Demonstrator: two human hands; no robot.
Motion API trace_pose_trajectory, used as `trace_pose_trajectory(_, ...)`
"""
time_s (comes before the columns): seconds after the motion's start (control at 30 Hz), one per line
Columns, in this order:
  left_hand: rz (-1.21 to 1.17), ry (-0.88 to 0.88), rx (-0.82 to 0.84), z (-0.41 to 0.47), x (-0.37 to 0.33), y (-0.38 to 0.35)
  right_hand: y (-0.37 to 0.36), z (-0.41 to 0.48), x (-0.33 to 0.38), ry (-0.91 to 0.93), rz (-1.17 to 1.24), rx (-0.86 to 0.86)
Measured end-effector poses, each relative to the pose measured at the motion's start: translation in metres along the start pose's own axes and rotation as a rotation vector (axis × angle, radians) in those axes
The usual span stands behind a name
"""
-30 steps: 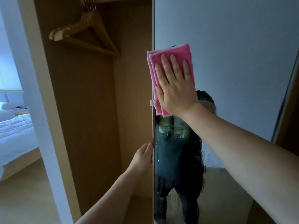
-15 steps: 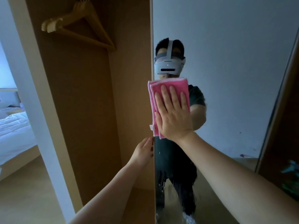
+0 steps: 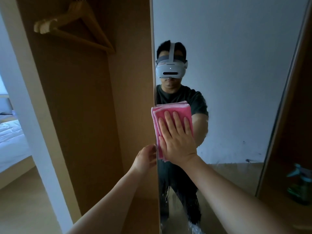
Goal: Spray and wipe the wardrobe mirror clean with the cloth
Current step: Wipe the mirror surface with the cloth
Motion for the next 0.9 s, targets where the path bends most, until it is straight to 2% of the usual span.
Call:
trace_pose_trajectory(0.3, 0.1, -0.047, -0.014, 0.001, -0.006, -0.002, 0.001, -0.004, 0.004, -0.06, 0.113, 0.061)
trace_pose_trajectory(0.53, 0.184, -0.028, -0.007, 0.001, -0.026, -0.007, -0.002, -0.002, 0.003, -0.062, 0.057, 0.076)
trace_pose_trajectory(0.9, 0.255, 0.003, -0.018, 0.01, -0.025, -0.004, 0.009, 0.013, -0.013, 0.042, 0.004, 0.015)
Point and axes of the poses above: each hand's wrist, its own z-axis towards the middle knuckle, its own y-axis out of the back of the hand, x = y × z, the point moved 9 cm from there along z, towards the middle knuckle, and after that the axes turned 1 degree about -y, right-handed, at the moved point
